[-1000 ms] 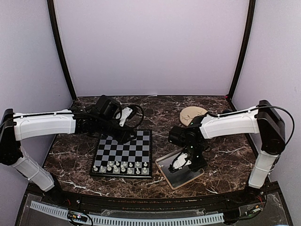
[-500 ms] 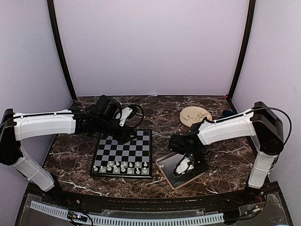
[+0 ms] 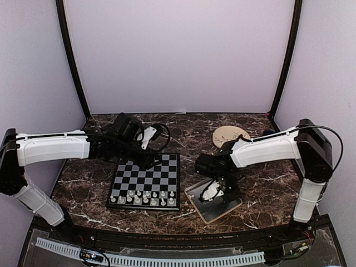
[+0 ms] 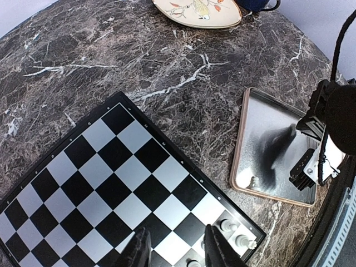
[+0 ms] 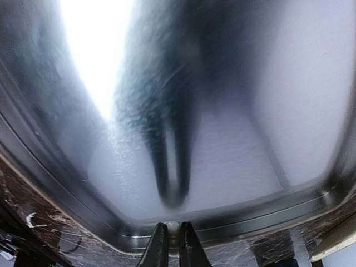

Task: Set up the chess pieces on the board
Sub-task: Pick up the pawn from the storage box, then place the pawn on the chessboard.

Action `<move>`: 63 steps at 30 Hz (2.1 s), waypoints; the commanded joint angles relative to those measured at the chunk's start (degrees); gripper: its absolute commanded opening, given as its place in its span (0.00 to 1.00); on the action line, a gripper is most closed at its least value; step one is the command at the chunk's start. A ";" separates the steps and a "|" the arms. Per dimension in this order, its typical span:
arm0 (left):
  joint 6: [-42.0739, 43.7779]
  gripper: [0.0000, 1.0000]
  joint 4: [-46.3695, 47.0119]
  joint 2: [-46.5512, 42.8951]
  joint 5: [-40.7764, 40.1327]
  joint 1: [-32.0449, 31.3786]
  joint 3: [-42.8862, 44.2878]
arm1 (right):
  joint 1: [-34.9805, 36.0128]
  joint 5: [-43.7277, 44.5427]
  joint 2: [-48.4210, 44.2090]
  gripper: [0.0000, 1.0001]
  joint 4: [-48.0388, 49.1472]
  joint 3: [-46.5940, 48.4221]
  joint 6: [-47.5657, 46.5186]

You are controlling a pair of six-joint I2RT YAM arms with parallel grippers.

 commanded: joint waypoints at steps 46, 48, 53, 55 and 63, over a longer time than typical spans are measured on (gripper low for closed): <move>-1.50 0.36 -4.87 -11.33 -12.78 0.01 -2.21 | -7.89 -47.42 16.94 0.14 54.49 16.99 17.37; -1.47 0.36 -4.16 -11.17 -12.61 0.01 -2.83 | -8.16 -47.42 14.71 0.14 55.25 15.95 17.37; -1.02 0.39 -3.11 -8.87 -11.66 0.09 -3.07 | -9.15 -47.42 11.41 0.14 52.56 18.16 17.37; -0.23 0.40 -3.79 -7.07 -10.81 0.17 -2.23 | -9.84 -47.90 9.09 0.21 50.70 18.70 20.81; 6.62 0.38 -6.44 1.88 -1.32 0.53 2.91 | -19.43 -46.59 -3.82 0.36 36.45 15.78 19.30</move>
